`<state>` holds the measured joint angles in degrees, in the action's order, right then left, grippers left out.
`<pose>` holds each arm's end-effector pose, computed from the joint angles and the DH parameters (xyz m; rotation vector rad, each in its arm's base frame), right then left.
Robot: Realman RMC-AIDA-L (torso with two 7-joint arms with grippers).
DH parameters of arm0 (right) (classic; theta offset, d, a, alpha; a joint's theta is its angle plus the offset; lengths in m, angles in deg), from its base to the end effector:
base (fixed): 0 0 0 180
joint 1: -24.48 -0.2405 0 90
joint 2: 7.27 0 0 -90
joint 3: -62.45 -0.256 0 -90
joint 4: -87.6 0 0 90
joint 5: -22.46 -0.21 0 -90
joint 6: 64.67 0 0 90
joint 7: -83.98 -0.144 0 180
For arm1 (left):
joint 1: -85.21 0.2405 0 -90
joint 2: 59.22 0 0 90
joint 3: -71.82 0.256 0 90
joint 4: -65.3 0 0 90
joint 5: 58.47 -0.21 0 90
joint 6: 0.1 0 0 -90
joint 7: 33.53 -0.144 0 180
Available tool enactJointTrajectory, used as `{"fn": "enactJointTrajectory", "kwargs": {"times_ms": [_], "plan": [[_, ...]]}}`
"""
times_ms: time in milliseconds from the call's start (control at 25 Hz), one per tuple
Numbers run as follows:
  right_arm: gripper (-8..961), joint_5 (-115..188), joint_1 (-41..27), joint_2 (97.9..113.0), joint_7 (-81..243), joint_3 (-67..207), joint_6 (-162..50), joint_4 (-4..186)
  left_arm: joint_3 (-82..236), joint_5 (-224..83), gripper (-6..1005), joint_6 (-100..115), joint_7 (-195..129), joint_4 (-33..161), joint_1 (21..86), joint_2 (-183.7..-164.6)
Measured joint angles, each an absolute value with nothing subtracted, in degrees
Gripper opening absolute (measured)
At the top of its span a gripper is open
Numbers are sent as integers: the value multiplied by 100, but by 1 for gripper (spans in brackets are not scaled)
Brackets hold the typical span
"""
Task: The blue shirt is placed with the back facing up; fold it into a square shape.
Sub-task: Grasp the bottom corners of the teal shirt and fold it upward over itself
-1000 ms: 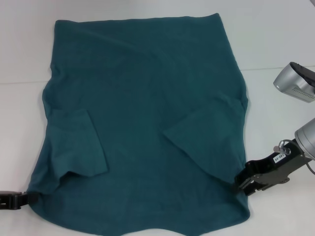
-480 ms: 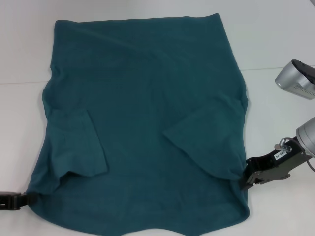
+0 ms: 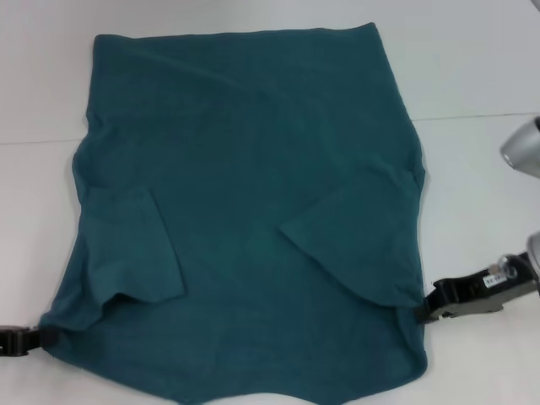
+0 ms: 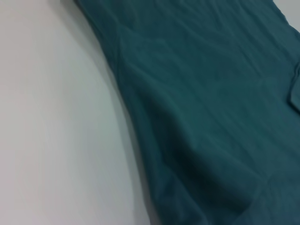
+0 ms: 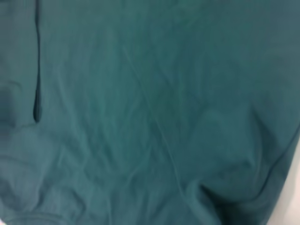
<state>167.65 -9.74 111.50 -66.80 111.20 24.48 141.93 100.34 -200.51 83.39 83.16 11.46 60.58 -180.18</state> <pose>0.2732 0.3453 0.0171 -2.2445 1.8419 -0.0628 -0.3474 0.3053 0.0448 -2.2412 -1.4814 -0.2226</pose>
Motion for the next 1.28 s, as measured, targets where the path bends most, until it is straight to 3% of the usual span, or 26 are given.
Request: {"fn": "enactJointTrajectory", "kwargs": {"times_ms": [160,400,1280], "plan": [[20,15955,-130,11232,-6111,10958,2454,14495,9739,-20076,26,8535,8332,1081,6051,-17928],[21,15342,438,11234,-5432,10537,2413,14484,9650,-20067,26,8767,8334,1002,6086,-17895],[20,15284,1028,11224,-2606,7897,3323,13699,9091,-19887,27,9785,8010,1136,6468,-17978]]}}
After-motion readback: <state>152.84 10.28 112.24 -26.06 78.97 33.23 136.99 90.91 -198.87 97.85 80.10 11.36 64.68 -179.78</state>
